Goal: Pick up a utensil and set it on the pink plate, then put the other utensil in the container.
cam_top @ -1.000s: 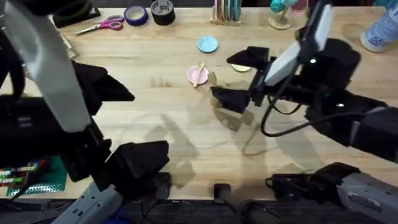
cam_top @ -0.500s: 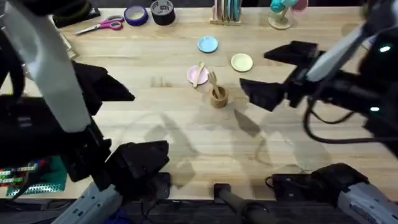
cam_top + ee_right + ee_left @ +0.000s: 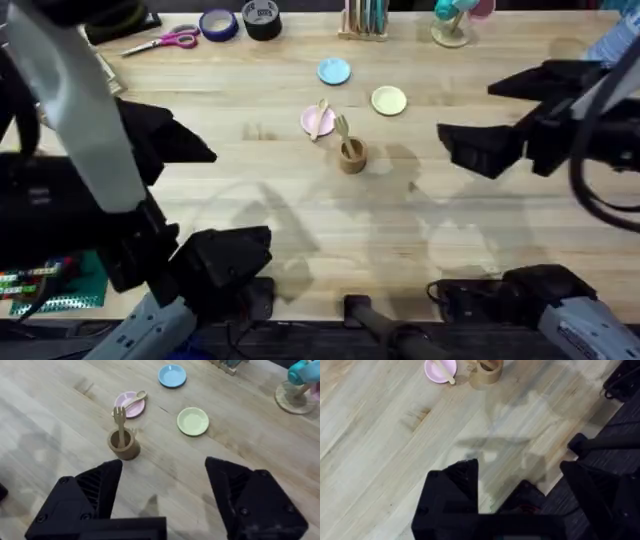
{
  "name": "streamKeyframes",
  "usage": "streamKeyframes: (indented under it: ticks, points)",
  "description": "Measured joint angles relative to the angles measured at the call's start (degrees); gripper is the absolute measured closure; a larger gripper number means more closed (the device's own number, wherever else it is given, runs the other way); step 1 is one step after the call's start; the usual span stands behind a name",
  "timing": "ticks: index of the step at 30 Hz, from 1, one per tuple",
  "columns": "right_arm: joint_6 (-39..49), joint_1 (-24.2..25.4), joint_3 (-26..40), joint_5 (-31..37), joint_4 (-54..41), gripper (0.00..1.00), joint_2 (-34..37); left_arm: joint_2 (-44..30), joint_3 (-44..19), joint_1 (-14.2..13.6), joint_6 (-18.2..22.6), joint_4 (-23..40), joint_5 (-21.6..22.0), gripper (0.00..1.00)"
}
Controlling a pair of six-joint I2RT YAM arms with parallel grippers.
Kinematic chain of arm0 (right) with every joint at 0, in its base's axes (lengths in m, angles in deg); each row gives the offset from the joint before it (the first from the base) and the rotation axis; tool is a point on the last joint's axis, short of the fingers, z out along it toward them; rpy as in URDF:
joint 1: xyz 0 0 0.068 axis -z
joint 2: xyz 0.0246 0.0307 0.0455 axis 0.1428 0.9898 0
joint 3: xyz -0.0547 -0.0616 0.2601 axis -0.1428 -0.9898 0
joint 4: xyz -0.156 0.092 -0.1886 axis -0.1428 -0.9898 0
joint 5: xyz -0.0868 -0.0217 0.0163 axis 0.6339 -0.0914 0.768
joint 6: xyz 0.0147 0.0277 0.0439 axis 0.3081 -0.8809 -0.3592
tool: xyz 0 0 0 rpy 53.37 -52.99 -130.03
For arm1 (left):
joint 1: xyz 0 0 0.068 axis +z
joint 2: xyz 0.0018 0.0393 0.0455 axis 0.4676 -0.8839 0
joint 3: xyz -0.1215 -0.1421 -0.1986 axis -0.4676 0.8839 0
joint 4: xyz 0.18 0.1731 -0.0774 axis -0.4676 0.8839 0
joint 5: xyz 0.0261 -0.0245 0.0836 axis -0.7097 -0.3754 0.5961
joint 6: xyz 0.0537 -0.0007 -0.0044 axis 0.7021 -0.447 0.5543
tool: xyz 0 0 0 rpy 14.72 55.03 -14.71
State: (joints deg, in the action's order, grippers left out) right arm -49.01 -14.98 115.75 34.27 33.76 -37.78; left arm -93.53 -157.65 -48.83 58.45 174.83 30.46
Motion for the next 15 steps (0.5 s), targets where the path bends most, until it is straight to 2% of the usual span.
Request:
streamKeyframes:
  ticks: [5, 15]
  points:
    - [0.82, 0.86, 2.76, 2.27, -2.08, 0.004, -0.02, 0.00, 0.00, 0.00, 0.00, -0.02, 0.00, 0.007]
    - [1.17, 0.97, 2.90, 6.26, -3.11, 0.003, -0.37, 0.00, 0.00, 0.00, 0.00, -0.02, 0.00, 0.007]
